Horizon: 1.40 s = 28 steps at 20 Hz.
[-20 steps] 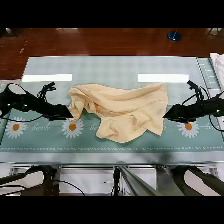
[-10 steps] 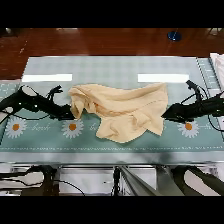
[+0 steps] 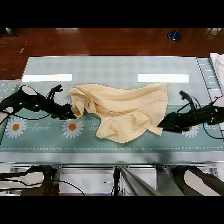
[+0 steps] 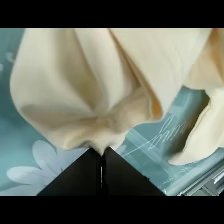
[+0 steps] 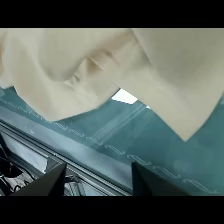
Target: Fold the shirts.
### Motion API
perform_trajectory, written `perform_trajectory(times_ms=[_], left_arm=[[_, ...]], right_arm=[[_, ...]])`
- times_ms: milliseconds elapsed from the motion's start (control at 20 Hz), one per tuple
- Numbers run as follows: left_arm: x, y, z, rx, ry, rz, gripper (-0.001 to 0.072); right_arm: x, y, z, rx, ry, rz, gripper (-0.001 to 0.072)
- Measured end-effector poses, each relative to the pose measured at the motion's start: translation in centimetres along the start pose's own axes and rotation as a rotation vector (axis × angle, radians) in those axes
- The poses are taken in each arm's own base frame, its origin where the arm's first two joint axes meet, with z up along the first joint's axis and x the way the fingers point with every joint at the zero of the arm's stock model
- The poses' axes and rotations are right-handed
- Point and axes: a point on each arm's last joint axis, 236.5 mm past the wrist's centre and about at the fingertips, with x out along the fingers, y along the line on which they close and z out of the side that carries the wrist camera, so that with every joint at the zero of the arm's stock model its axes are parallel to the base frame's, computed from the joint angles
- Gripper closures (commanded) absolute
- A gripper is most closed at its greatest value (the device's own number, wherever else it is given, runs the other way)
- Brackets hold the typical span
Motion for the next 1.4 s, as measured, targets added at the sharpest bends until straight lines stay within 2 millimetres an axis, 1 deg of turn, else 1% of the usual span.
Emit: perform_trajectory(times_ms=[100,300,400,550,750,800,850,900,950,1000,1150,1200,1250,1300,1350,1400], left_arm=[[-0.3,-0.4,-0.2,0.018,0.004,-0.007,0.0679],[-1.2,-1.2,0.3,0.05,-0.011,-0.012,0.068],[-1.7,-1.6,0.9,0.069,-0.024,-0.012,0.068],[-2.7,-2.3,1.7,0.097,-0.037,-0.015,0.0679],[-4.2,-3.3,3.1,0.138,-0.07,-0.013,0.068],[-4.6,-3.6,3.5,0.148,-0.078,-0.013,0.068],[-4.9,-3.8,3.8,0.157,-0.086,-0.011,0.068],[-5.3,-4.1,4.2,0.168,-0.096,-0.01,0.068],[-5.6,-4.3,4.5,0.177,-0.102,-0.01,0.0679],[-6.0,-4.6,4.8,0.187,-0.109,-0.008,0.0679],[-7.1,-5.4,5.6,0.216,-0.131,-0.006,0.068],[-7.6,-5.7,5.8,0.228,-0.135,-0.007,0.0681],[-8.2,-6.2,6.0,0.245,-0.141,-0.007,0.0682],[-9.1,-6.8,6.5,0.265,-0.161,-0.005,0.0681],[-10.2,-7.8,7.0,0.291,-0.184,-0.007,0.0682],[-11.7,-9.0,7.6,0.318,-0.225,-0.014,0.0682]], right_arm=[[1.6,-0.4,-1.2,0.037,0.022,0.034,0.0226],[4.4,0.3,-1.7,0.039,0.018,0.061,0.0226],[5.8,0.8,-1.6,0.03,0.007,0.035,0.0227],[7.7,1.2,-0.8,0.027,-0.034,-0.021,0.0227],[9.1,1.4,0.5,0.052,-0.108,-0.075,0.0228],[9.4,1.6,0.8,0.06,-0.125,-0.079,0.0241],[9.8,1.8,1.2,0.077,-0.141,-0.08,0.0283],[10.2,1.8,1.4,0.087,-0.152,-0.088,0.0367],[10.7,1.7,1.6,0.095,-0.156,-0.096,0.0548],[11.3,1.5,1.7,0.103,-0.16,-0.106,0.0697],[12.7,2.2,1.8,0.127,-0.158,-0.091,0.0694],[12.7,2.6,2.0,0.108,-0.166,-0.086,0.0694],[12.4,3.4,2.5,0.078,-0.186,-0.073,0.0695],[11.6,4.4,3.1,0.019,-0.213,-0.068,0.0695],[10.3,6.5,4.2,-0.021,-0.266,-0.029,0.0695],[8.4,9.0,4.9,-0.076,-0.315,0.016,0.0694]])
